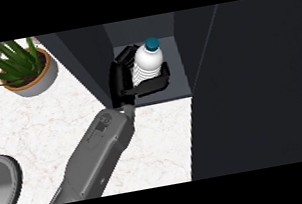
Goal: Pick up the bottled water, place it into the cabinet and close the cabinet
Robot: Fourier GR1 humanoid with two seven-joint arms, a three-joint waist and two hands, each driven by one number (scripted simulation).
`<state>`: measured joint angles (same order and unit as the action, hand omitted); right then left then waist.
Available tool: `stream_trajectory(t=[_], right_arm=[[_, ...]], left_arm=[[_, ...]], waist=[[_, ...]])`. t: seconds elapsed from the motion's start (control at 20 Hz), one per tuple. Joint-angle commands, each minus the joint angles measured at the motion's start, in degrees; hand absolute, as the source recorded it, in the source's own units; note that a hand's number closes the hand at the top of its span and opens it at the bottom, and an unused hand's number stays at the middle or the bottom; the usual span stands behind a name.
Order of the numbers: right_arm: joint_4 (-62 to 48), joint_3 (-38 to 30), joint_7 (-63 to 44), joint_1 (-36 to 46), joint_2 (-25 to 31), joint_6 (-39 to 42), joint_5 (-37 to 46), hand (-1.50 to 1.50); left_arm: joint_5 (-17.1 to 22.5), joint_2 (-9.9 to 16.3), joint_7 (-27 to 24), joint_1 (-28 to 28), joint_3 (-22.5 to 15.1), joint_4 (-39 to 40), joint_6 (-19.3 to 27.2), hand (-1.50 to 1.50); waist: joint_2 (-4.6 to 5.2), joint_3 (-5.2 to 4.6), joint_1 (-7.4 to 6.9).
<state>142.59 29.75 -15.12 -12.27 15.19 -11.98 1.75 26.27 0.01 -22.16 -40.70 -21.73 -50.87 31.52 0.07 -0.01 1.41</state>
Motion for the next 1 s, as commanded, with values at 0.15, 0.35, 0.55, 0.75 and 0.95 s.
stream_trajectory(t=[0.15,0.35,0.55,0.75,0.95], right_arm=[[5.51,0.21,-3.35,-0.72,0.05,0.16,1.07,-1.5],[4.94,-5.89,0.69,-2.25,1.57,2.98,-5.27,-1.5],[8.33,-3.03,-0.74,-5.0,1.88,3.13,-3.74,-1.5],[3.05,-5.49,6.45,-6.89,2.33,5.91,-6.23,-1.5],[6.67,-5.63,2.95,-6.21,2.98,5.88,-4.8,-1.5]], left_arm=[[5.8,-0.01,-3.48,-7.4,2.59,12.13,2.53,1.5],[4.34,-0.01,-5.75,-11.26,4.67,19.91,2.75,1.5],[5.0,-0.01,-9.76,-11.25,5.48,23.33,4.08,1.5],[4.38,-0.01,-13.24,-12.87,5.79,30.74,4.44,1.5],[4.47,-0.01,-13.33,-16.79,6.97,33.95,5.56,1.5]], waist=[[0.23,-0.03,0.6],[0.46,0.03,1.06],[0.32,-0.01,1.06],[0.76,0.04,2.07],[0.64,-0.02,1.68]])
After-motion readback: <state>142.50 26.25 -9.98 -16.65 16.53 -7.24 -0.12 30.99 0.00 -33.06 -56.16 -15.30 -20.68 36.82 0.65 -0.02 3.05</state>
